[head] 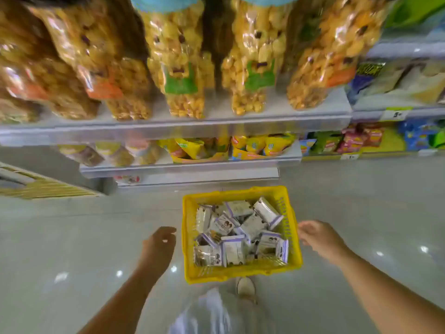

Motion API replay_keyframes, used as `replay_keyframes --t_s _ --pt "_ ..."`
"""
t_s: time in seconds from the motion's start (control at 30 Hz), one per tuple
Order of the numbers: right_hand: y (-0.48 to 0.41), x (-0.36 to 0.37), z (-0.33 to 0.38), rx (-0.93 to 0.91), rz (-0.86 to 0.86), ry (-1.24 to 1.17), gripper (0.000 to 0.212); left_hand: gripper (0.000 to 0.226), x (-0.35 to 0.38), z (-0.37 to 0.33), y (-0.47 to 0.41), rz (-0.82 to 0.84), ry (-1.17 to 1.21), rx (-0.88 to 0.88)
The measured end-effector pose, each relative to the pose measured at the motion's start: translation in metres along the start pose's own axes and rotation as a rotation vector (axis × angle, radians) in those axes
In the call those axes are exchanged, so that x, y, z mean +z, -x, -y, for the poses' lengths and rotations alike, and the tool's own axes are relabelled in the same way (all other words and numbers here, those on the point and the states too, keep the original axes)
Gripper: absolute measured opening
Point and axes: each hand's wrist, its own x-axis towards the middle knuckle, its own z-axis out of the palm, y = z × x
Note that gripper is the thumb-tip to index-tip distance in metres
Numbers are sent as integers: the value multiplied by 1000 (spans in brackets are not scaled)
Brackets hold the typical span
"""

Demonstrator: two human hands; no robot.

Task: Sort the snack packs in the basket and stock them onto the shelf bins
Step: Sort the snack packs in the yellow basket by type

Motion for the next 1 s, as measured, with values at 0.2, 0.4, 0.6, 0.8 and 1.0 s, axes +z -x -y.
replay_keyframes --t_s 0.2,0.4,0.6,0.8,1.0 --pt "-117 47 -68 84 -214 -64 20 22 94 67 -94 -92 -103 -40" --pt "-189 95 -132 111 -324 61 45 45 164 125 -158 -296 -167 55" --pt "-222 126 -158 181 -349 -12 34 57 195 153 -184 -346 -172 -72" --pt "-211 121 -156 181 -385 76 34 35 177 143 -192 -246 -305 -267" --pt "-123 76 -152 220 -481 71 34 31 150 102 -126 -203 -291 -172"
